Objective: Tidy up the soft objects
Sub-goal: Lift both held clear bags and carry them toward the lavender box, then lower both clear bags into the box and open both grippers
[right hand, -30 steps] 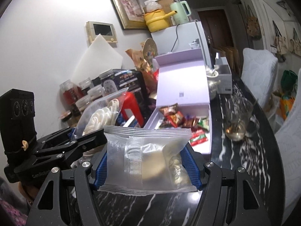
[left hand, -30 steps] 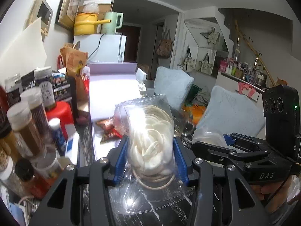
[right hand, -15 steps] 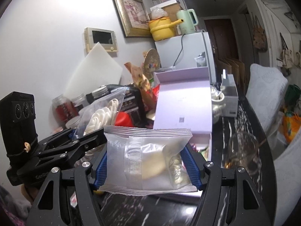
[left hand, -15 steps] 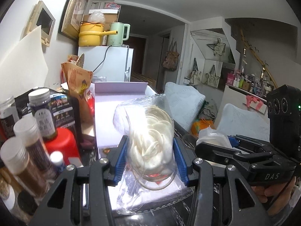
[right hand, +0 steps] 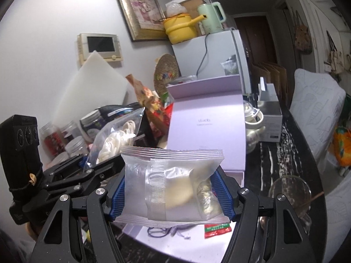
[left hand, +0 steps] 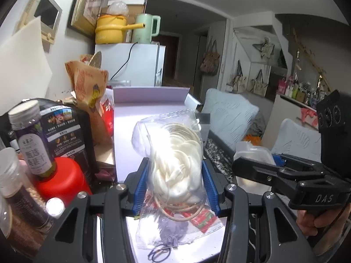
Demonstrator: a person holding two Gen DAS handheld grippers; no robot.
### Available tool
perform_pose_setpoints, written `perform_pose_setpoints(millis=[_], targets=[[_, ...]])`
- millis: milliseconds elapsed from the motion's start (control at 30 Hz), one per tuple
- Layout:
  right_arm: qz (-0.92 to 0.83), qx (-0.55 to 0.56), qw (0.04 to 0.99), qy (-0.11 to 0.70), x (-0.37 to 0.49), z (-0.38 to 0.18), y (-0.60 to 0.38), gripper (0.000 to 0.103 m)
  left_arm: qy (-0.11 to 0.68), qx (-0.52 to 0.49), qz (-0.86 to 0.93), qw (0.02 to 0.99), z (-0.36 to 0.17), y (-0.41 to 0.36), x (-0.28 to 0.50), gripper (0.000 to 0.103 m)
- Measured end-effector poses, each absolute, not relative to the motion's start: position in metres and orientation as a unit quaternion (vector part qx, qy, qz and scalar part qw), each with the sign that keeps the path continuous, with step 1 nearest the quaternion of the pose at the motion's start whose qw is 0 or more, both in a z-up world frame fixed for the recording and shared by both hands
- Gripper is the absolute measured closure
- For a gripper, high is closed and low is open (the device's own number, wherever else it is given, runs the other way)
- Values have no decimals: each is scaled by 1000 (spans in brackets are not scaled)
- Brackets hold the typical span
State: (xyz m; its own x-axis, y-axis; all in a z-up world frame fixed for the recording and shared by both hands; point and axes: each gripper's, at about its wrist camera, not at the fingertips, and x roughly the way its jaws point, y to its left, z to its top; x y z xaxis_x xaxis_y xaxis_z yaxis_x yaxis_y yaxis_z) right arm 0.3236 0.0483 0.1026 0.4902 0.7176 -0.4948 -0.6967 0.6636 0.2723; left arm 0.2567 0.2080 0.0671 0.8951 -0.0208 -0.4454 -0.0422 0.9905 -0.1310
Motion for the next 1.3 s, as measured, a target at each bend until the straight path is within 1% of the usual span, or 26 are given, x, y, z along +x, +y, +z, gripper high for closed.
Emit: perform_pose_setpoints(millis=[633, 1167, 1300], targets=[[375, -4, 859, 349, 388, 50, 77, 33, 305, -50, 36, 950, 13, 225, 320, 57], [345, -39, 850, 397, 414, 11, 90, 33, 359, -32, 32, 932, -24, 221, 345, 57], [351, -29, 841, 411, 417, 6, 89, 33, 377, -42, 25, 925, -33, 225, 350, 57]])
